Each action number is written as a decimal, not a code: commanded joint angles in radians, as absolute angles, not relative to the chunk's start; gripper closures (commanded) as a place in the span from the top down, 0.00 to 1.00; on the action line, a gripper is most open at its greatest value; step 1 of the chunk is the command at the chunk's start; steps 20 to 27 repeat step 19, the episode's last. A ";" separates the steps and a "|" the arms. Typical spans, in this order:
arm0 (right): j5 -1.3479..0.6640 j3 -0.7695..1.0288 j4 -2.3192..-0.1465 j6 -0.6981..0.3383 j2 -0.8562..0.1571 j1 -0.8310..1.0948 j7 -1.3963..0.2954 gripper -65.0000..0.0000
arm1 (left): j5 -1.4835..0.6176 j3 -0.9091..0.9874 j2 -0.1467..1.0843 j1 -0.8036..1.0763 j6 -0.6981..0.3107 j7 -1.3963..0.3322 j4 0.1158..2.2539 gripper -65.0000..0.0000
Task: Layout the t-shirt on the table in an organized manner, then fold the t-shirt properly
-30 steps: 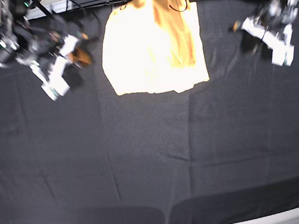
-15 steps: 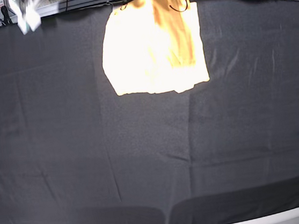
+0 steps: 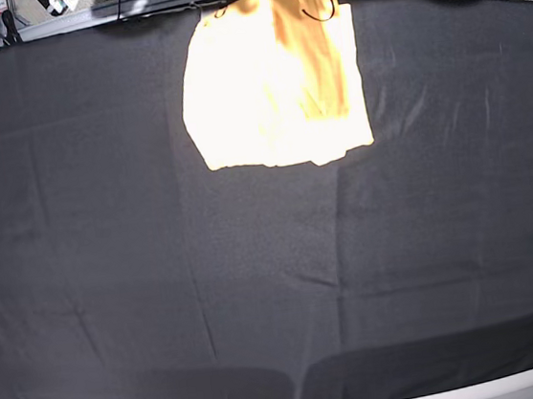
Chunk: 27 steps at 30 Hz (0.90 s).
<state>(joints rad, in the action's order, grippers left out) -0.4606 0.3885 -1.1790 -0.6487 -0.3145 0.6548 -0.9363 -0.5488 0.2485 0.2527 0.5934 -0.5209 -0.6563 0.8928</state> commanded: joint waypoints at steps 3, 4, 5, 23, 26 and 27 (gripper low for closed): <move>-0.393 0.288 -0.951 -0.620 -0.387 0.537 -0.867 0.00 | -0.487 0.252 0.206 0.508 -0.525 -0.590 0.738 0.00; -0.371 0.247 -0.871 -0.612 -0.402 0.493 -0.836 0.00 | -0.450 0.252 0.185 0.478 -0.525 -0.561 0.698 0.00; -0.355 0.205 -0.795 -0.601 -0.415 0.450 -0.802 0.00 | -0.411 0.252 0.164 0.452 -0.524 -0.528 0.667 0.00; -0.291 -0.115 -0.469 -0.549 -0.376 0.174 -0.571 0.00 | -0.184 0.255 0.067 0.342 -0.410 -0.207 0.561 0.00; -0.291 -0.115 -0.469 -0.549 -0.376 0.174 -0.571 0.00 | -0.184 0.255 0.067 0.342 -0.410 -0.207 0.561 0.00; -0.291 -0.115 -0.469 -0.549 -0.376 0.174 -0.571 0.00 | -0.184 0.255 0.067 0.342 -0.410 -0.207 0.561 0.00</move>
